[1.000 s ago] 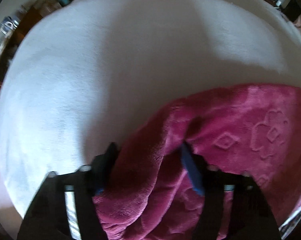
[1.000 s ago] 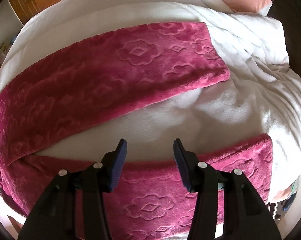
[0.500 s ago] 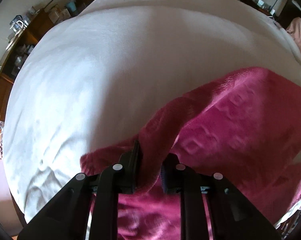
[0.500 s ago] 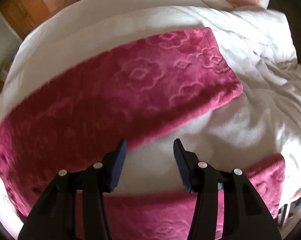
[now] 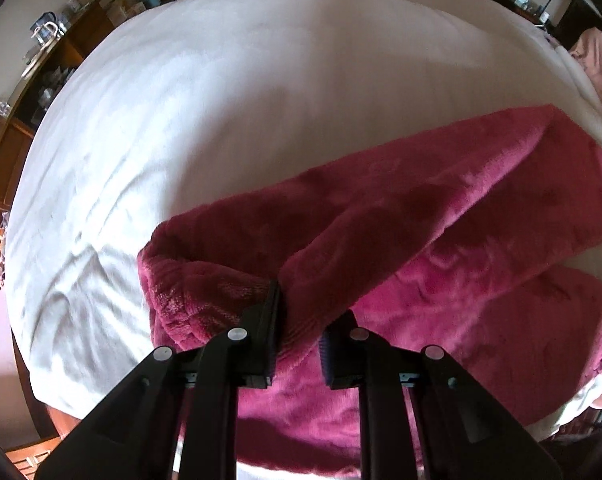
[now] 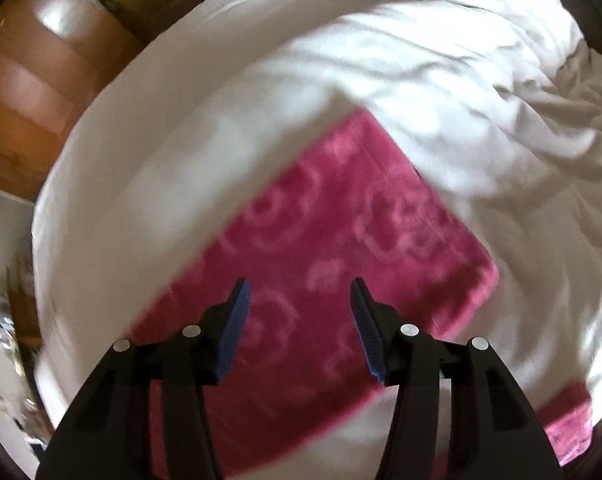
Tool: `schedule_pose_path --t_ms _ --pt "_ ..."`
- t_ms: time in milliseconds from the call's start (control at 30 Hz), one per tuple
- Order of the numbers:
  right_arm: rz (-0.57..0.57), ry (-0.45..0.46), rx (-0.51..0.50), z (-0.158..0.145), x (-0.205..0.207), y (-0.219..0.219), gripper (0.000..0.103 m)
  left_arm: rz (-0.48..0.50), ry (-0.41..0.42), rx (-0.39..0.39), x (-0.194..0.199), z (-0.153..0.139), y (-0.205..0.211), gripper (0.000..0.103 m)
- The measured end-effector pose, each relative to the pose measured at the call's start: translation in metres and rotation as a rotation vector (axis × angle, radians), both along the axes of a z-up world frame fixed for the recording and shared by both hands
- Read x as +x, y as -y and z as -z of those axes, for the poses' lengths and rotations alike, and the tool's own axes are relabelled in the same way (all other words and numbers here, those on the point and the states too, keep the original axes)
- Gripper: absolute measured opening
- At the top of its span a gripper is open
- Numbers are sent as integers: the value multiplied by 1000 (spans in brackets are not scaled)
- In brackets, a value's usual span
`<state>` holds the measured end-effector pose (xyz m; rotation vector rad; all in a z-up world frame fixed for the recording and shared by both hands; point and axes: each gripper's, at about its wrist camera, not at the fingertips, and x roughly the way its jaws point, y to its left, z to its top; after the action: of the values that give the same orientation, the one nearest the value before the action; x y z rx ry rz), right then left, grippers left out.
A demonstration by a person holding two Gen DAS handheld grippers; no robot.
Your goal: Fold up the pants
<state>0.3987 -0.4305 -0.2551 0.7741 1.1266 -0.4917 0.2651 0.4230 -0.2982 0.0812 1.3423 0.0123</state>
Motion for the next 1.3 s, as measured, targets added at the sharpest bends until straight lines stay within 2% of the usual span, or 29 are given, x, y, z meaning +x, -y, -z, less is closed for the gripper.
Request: schedule_pose_path --t_ms 133,267,367,600,900,933,967,1000,1033,1100,1300 --pt "73 7 57 5 31 25 55 -24 -12 6 -8 -3 -4 16" --pt "124 -59 67 17 54 42 54 -44 -19 15 -13 -10 6 16" --pt "137 -108 55 26 61 46 54 -54 -22 20 -32 -11 9 16" --pt "167 -122 87 36 58 51 55 -61 -36 35 -55 -15 5 16" --pt "174 -100 129 39 40 58 54 -64 -32 49 -36 -18 13 16" --pt "166 -95 127 40 38 58 53 -63 -28 49 -36 -18 12 16" --pt "155 -91 116 40 37 57 41 -61 -23 49 -37 -20 16 16" --pt "142 -89 106 40 33 53 18 -60 -20 49 -35 -21 16 16" --pt "124 -99 99 41 32 52 10 -59 -14 48 -33 -23 16 16" --pt "113 -100 88 37 26 49 6 -62 -5 46 -31 -28 18 16" --pt "81 -6 71 -5 6 48 5 -67 54 29 -10 -49 6 16"
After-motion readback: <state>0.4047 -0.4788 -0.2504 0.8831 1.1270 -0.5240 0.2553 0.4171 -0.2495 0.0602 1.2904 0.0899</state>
